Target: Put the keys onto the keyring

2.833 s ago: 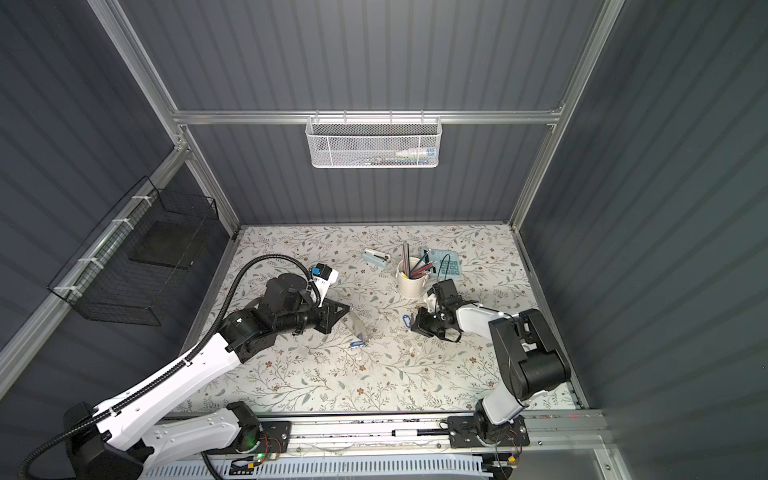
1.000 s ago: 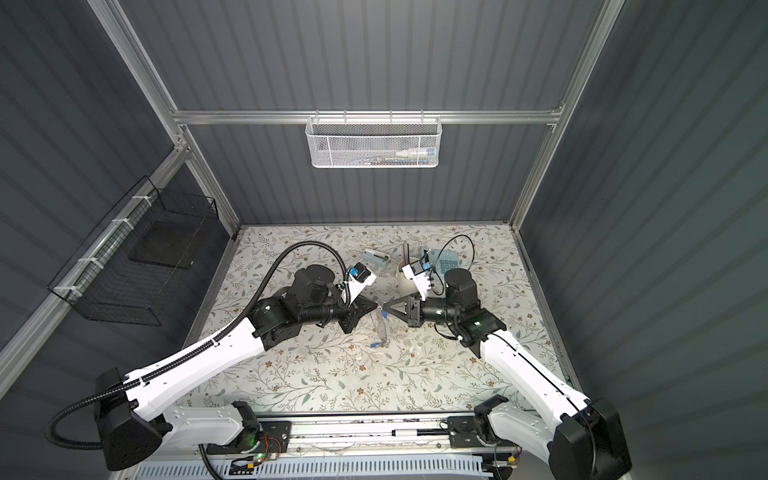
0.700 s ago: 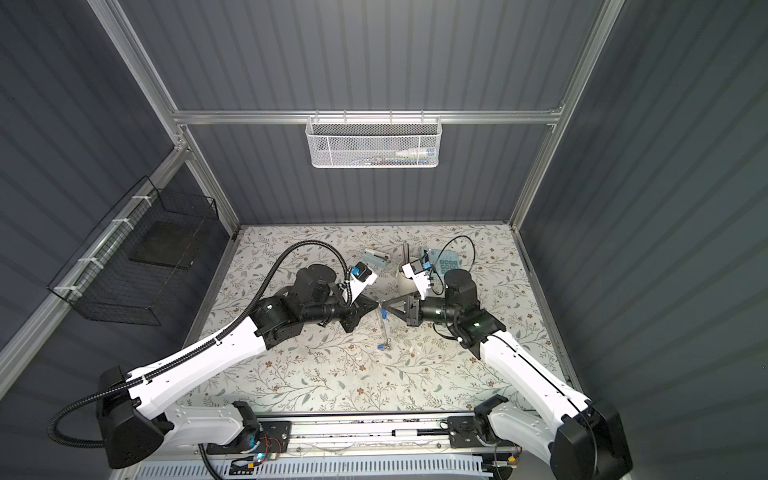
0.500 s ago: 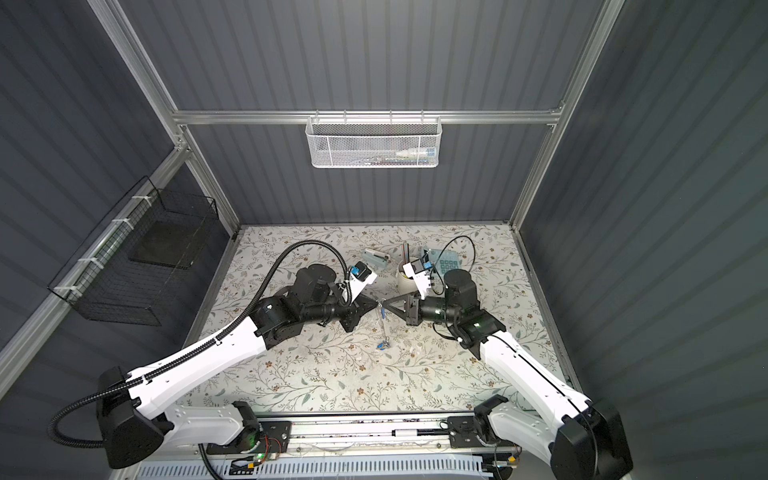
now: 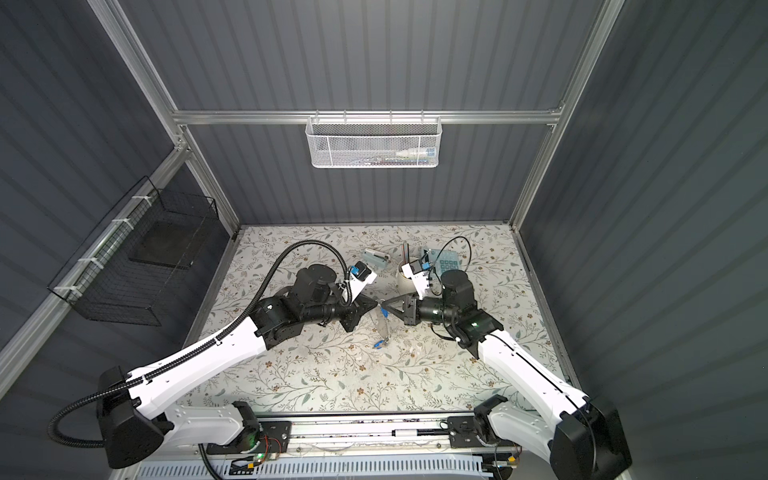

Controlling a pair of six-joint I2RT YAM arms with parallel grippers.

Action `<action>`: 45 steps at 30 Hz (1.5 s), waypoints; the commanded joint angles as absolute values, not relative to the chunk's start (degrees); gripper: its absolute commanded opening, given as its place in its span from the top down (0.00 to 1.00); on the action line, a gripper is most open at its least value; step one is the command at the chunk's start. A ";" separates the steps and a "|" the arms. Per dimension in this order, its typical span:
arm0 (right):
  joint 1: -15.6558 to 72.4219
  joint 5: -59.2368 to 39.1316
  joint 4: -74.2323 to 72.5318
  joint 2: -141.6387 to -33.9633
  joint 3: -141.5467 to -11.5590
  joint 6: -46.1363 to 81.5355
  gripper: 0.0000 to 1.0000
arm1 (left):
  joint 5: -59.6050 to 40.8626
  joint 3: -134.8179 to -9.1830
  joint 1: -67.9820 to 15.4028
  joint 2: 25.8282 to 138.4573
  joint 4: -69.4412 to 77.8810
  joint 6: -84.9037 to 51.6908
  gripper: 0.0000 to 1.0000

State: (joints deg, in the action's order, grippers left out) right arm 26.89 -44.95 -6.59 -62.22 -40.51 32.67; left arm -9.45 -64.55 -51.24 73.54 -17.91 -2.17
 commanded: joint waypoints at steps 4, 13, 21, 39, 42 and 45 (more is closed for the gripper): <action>26.89 -41.71 -4.27 -63.39 -40.72 33.54 1.00 | -9.76 -65.15 -52.08 72.34 -14.83 -3.25 1.00; 26.85 -40.76 -2.66 -65.28 -40.43 35.06 1.00 | -7.74 -63.42 -52.64 70.63 -11.91 -3.52 1.00; 26.94 -41.01 -1.61 -67.09 -40.31 35.47 1.00 | -6.01 -60.98 -53.24 68.77 -8.12 -3.69 1.00; 26.45 -43.32 -1.01 -68.20 -41.71 34.12 1.00 | -0.61 -54.48 -53.57 66.12 1.20 -6.29 1.00; 25.82 -43.64 -1.23 -67.58 -41.42 34.10 1.00 | -0.23 -52.93 -53.57 65.35 4.09 -6.37 1.00; 24.68 -44.92 -1.95 -66.60 -40.56 34.24 1.00 | 0.60 -51.43 -53.59 64.79 7.61 -6.21 1.00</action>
State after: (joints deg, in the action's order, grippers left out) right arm 26.50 -47.05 -4.67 -66.96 -41.60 34.76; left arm -0.86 -51.46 -53.23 67.90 -2.17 -5.58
